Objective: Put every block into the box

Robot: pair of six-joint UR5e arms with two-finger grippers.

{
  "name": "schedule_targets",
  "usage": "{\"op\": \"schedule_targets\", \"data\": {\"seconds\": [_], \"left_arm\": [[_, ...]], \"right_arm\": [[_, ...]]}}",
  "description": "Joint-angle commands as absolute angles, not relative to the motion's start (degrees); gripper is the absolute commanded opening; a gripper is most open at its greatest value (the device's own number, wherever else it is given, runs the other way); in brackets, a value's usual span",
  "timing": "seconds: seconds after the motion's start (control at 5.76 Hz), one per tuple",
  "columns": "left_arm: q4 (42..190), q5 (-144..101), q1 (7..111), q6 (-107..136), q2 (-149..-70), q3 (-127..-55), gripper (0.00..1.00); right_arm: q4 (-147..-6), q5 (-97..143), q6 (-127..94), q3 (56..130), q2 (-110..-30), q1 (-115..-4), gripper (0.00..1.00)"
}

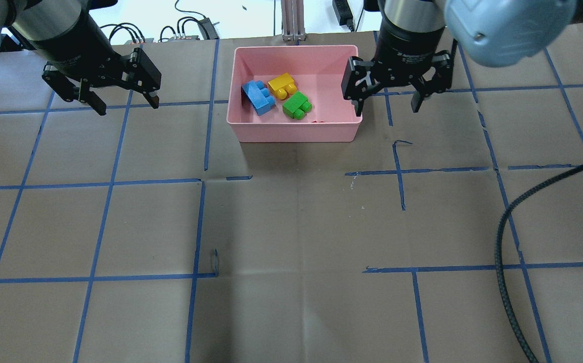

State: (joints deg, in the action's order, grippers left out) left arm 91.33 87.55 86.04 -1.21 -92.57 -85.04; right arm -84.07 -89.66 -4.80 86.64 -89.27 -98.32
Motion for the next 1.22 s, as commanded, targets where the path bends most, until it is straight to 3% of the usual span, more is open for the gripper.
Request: {"op": "schedule_targets", "data": {"seconds": [0.0,0.35,0.52,1.04], "left_arm": [[91.14,89.38,86.04,-1.06,-92.81,-84.11,0.97],[91.05,88.69,86.04,-0.88,-93.07,-84.02,0.98],[91.05,88.68,86.04,-0.79,-93.16,-84.02,0.98],[90.97,88.59,86.13,-0.7,-93.25,-84.11,0.98]], "right_arm": [[-81.75,-90.44,-4.48,95.67,-100.58,-95.56,1.0],[-82.17,-90.09,-4.05,102.7,-107.47,-89.5,1.0],[-83.92,-89.65,-3.52,102.66,-106.18,-89.12,1.0],[-84.12,-89.56,-2.72,92.14,-96.88,-89.38,1.0]]}}
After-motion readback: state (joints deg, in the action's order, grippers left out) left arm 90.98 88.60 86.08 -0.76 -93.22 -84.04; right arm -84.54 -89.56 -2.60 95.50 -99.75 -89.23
